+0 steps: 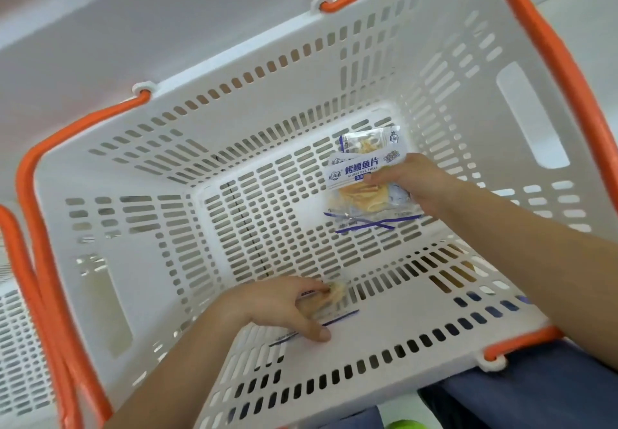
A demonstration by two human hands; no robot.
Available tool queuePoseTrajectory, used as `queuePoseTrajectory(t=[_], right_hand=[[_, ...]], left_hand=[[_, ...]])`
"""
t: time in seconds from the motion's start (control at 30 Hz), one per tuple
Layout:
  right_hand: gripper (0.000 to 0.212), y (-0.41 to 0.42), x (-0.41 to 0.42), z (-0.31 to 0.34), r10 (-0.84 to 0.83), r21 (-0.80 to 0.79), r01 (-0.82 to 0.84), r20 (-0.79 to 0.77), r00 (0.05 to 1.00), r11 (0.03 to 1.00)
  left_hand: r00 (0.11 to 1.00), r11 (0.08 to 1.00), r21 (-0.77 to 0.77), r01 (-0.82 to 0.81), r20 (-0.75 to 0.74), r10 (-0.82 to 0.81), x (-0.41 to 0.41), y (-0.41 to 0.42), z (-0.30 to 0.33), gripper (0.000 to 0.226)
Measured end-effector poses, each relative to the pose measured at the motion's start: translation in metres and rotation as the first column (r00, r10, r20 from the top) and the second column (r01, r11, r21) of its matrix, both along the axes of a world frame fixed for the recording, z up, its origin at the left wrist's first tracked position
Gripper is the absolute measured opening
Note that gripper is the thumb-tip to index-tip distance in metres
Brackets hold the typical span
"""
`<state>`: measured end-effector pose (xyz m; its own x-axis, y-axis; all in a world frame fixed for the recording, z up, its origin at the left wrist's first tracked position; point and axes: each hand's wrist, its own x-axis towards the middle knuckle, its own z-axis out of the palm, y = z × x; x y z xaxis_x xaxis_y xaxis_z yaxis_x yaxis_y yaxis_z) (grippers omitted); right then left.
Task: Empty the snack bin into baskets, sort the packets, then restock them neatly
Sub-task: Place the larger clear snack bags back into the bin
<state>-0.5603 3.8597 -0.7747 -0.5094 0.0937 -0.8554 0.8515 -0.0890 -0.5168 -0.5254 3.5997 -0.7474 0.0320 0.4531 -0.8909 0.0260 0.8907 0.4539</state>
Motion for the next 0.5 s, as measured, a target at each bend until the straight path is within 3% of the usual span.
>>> queuePoseTrajectory(t=[0.07, 0.13, 0.2, 0.27, 0.37, 0.5], right_hand=[[0.043, 0.004, 0.0, -0.003, -0.033, 0.021, 0.033, 0.02, 0.999, 0.999], [0.06, 0.004, -0.001, -0.007, -0.032, 0.007, 0.032, 0.021, 0.999, 0.999], [0.066, 0.005, 0.0, -0.014, -0.003, 0.003, 0.003, 0.019, 1.0, 1.0], [0.056, 0.004, 0.0, -0.013, 0.025, 0.01, -0.025, 0.018, 1.0, 1.0], [0.045, 0.003, -0.001, -0.014, 0.02, 0.015, -0.02, 0.01, 1.0, 1.0], [0.043, 0.005, -0.001, -0.014, 0.045, 0.017, -0.045, -0.003, 0.999, 0.999]], left_hand=[[0.985, 0.999, 0.033, -0.016, -0.169, 0.022, 0.008, -0.008, -0.007, 0.067], [0.937, 0.997, 0.069, -0.045, -0.343, 0.066, 0.009, -0.016, -0.014, 0.056], [0.952, 0.99, 0.071, -0.122, -0.274, 0.137, 0.006, -0.018, -0.019, 0.063], [0.979, 0.986, 0.086, -0.14, -0.135, 0.15, 0.006, -0.01, -0.02, 0.078], [0.995, 0.989, 0.151, -0.01, -0.098, 0.025, 0.003, 0.012, -0.023, 0.089], [0.978, 0.974, 0.133, 0.186, -0.116, -0.171, -0.01, 0.03, -0.037, 0.08]])
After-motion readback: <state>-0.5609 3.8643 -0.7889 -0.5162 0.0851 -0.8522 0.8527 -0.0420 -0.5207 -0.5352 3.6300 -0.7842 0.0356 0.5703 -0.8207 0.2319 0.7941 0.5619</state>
